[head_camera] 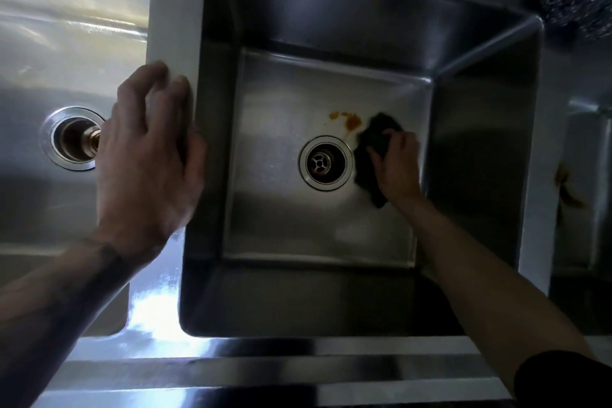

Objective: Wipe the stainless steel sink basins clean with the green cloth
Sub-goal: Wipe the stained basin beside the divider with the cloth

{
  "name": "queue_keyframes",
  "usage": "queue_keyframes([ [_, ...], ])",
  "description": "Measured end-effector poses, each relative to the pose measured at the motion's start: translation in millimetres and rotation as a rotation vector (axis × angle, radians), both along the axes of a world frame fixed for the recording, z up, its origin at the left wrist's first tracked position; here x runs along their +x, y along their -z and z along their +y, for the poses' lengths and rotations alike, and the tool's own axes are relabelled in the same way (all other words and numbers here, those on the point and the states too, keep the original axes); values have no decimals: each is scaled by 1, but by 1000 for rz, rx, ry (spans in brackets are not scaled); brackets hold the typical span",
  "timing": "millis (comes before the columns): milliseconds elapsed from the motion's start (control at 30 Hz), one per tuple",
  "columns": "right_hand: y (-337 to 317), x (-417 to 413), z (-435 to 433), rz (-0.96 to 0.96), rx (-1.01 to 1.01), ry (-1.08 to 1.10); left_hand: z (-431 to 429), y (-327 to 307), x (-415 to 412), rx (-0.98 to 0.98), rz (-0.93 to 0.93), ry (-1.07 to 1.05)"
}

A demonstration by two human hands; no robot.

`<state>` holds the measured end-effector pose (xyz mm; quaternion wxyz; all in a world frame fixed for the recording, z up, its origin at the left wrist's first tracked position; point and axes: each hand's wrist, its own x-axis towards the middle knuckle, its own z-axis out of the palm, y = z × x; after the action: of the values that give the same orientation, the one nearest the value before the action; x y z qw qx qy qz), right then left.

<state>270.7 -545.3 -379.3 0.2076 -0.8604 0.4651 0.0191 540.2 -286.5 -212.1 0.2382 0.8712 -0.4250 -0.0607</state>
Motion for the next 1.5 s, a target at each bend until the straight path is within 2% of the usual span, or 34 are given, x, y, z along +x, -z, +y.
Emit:
queue_keyframes([
  [100,10,36,-14,54,-87,528,-1,2,1,-12,-5,3],
  [133,9,50,-6,29,-82,554,-1,2,1,-17,-3,5],
  [167,9,59,5,-9,-63,474,0,2,1,-22,-2,6],
  [267,6,48,16,-74,51,-4,0,2,0,-24,-6,7],
  [300,5,40,6,-69,58,-77,0,2,0,-23,-6,4],
  [367,7,32,-16,-52,-13,26,0,2,0,-23,0,5],
  [467,13,56,-26,5,-50,449,0,4,1,-21,5,9],
  [500,11,68,-16,-9,-38,485,0,4,1,-19,6,12],
  [533,8,75,-5,-42,-20,422,0,4,1,-19,5,11],
  [633,-1,59,15,-104,59,-107,0,4,1,-18,1,8],
  [667,-3,51,9,-89,78,-210,0,4,2,-16,-2,9],
  [700,-1,46,-1,-76,64,-216,0,4,2,-15,-2,10],
  [733,1,47,-10,-75,28,-137,-1,4,2,-15,-1,7],
  [833,10,78,-16,-80,-30,355,-1,3,1,-18,-10,-4],
  [867,10,93,-5,-92,-33,416,-1,3,0,-17,-15,-2],
  [900,8,103,8,-111,-22,358,0,3,0,-14,-18,1],
  [1000,3,93,29,-96,75,-227,0,3,1,-16,-13,5],
  [1033,0,84,24,-82,89,-346,0,3,1,-17,-13,1],
  [1067,3,75,15,-79,72,-358,0,3,1,-20,-12,-1],
  [1133,9,70,0,-108,-14,-98,0,3,1,-16,-20,-5],
  [1200,16,86,-4,-109,-69,332,-1,3,1,-6,-24,-13],
  [1233,15,100,2,-92,-71,455,-1,4,1,1,-23,-14],
  [1267,13,114,14,-107,-69,466,-1,4,1,8,-24,-10],
  [1300,12,125,26,-134,-67,366,0,4,2,14,-30,-3],
  [1433,7,120,61,-161,44,-429,-1,3,2,6,-38,-10],
  [1467,7,112,53,-154,62,-529,-1,3,1,7,-36,-15],
  [1500,6,105,44,-146,53,-532,-1,2,0,9,-37,-17],
])
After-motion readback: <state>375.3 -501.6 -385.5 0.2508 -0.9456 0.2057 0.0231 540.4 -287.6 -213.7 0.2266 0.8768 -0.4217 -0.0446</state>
